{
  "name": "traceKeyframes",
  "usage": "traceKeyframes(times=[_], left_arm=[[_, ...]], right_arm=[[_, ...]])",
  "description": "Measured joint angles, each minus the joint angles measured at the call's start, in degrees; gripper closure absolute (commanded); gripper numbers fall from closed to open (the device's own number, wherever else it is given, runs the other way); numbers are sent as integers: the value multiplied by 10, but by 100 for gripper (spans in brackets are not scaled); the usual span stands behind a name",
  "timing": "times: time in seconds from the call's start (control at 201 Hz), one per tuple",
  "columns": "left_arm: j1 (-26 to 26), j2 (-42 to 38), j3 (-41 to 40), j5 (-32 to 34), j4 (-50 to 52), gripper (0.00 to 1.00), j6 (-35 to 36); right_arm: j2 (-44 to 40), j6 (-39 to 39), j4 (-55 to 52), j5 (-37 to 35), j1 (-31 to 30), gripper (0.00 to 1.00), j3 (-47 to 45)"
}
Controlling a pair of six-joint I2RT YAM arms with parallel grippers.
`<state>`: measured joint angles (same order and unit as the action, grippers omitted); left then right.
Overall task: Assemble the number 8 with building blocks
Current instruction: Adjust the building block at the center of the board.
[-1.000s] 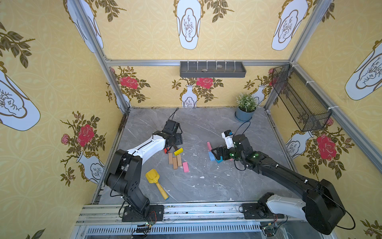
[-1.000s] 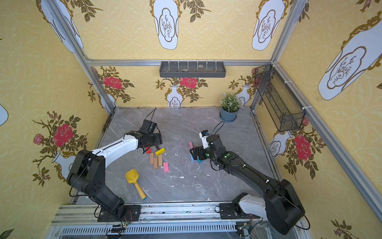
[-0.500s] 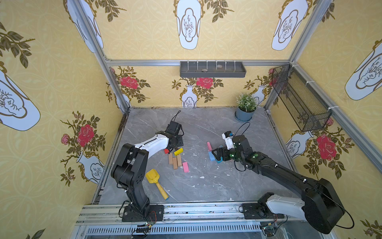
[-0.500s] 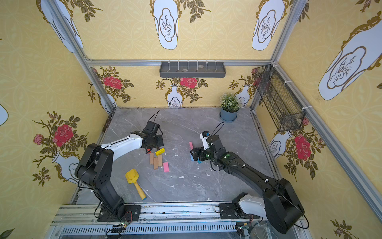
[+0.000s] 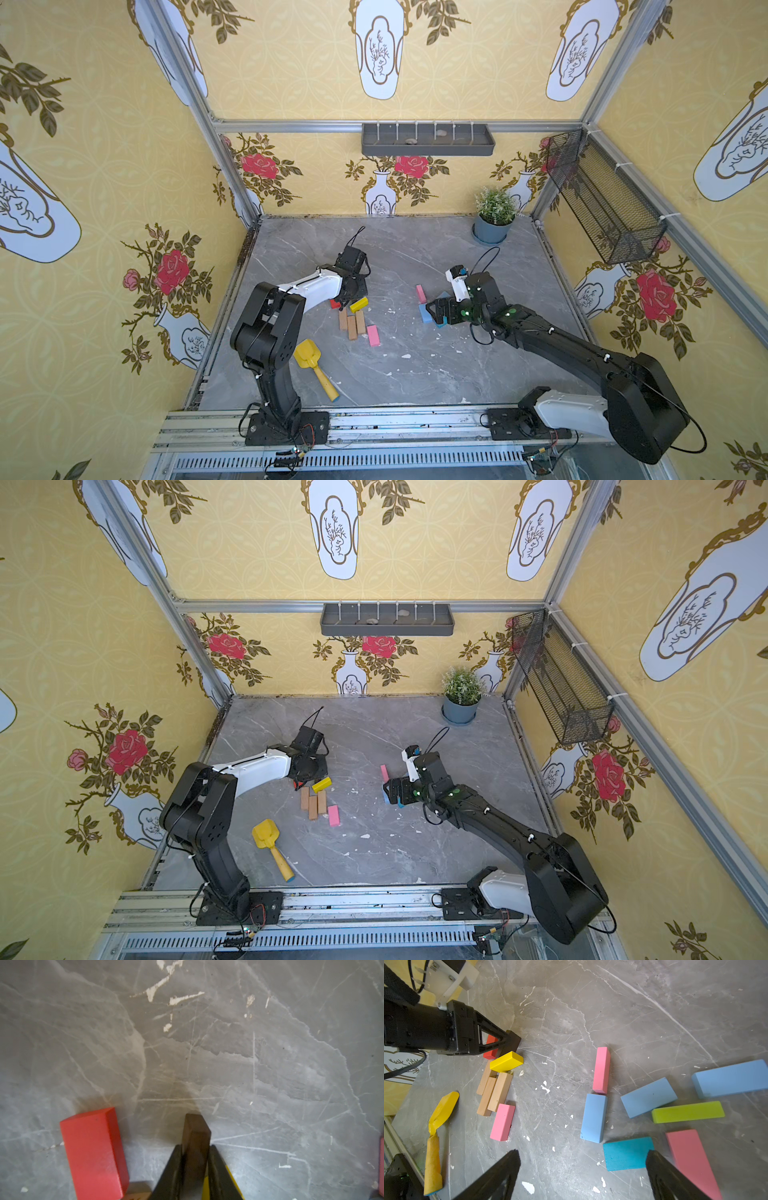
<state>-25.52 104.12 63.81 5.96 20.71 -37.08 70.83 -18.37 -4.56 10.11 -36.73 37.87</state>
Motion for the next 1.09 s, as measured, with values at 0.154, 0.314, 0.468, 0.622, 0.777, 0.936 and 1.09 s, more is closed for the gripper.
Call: traceKeyframes(times=[0.154,0.314,0.468,0.622,0.777,0.936,1.09], left_arm=[[0,-1,1,-23,-12,97,22],[0,-7,7,-77,-42,94,55],[12,-2,20,-147,-83,94,62],[25,31,31,-197,-119,94,41],[30,68,41,-244,-144,93,8],[34,83,45,-259,-150,82,-6],[45,83,36,-250,-155,67,-9]], right_arm=[[4,0,0,8,4,2,0],[4,0,-3,20,21,2,7],[3,3,-19,31,43,3,14],[7,4,-35,39,52,3,21],[16,4,-44,44,53,2,28],[28,4,-47,46,53,3,33],[37,4,-47,48,53,2,34]])
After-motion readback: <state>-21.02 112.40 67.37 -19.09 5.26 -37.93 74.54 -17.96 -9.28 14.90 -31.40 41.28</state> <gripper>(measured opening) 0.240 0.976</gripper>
